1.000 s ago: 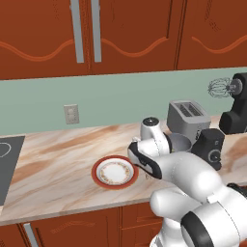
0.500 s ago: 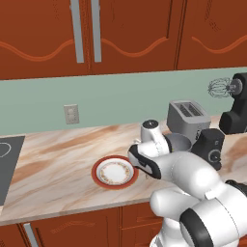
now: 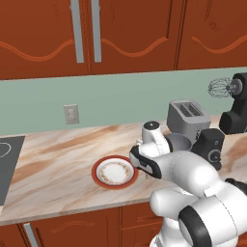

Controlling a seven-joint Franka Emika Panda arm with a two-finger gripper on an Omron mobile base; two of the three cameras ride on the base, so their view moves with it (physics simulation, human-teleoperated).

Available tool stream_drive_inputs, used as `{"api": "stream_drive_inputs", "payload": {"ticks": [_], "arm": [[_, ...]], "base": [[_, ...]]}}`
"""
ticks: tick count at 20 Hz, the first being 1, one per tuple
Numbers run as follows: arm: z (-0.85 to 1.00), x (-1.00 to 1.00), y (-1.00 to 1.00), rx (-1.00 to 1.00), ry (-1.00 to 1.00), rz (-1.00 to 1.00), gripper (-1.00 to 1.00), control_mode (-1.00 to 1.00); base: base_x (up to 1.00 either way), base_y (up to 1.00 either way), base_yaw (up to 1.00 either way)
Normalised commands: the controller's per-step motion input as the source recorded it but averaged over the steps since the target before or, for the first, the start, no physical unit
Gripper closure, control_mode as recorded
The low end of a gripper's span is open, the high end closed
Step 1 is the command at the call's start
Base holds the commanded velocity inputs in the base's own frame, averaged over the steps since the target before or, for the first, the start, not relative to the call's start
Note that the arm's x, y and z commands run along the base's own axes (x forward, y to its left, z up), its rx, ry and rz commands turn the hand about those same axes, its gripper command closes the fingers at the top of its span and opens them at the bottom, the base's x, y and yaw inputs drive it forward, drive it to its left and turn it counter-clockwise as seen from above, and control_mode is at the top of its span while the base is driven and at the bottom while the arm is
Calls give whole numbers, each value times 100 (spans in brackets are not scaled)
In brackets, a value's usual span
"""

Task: Add butter and sugar cubes to the stand mixer bowl and then turn on the stand mixer to begin making frosting.

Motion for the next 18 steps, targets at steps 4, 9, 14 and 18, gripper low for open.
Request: {"api": "stream_drive_inputs", "payload": {"ticks": [4, 9, 14, 18], "arm": [[-12, 0, -1, 0, 0, -5, -100, -100], [-4, 5, -3, 0, 1, -4, -100, -100], [-3, 8, -2, 1, 2, 0, -100, -100], [-6, 2, -2, 1, 1, 0, -100, -100]], "base": [[0, 0, 0], [0, 0, 0], [0, 0, 0], [0, 0, 0]]}}
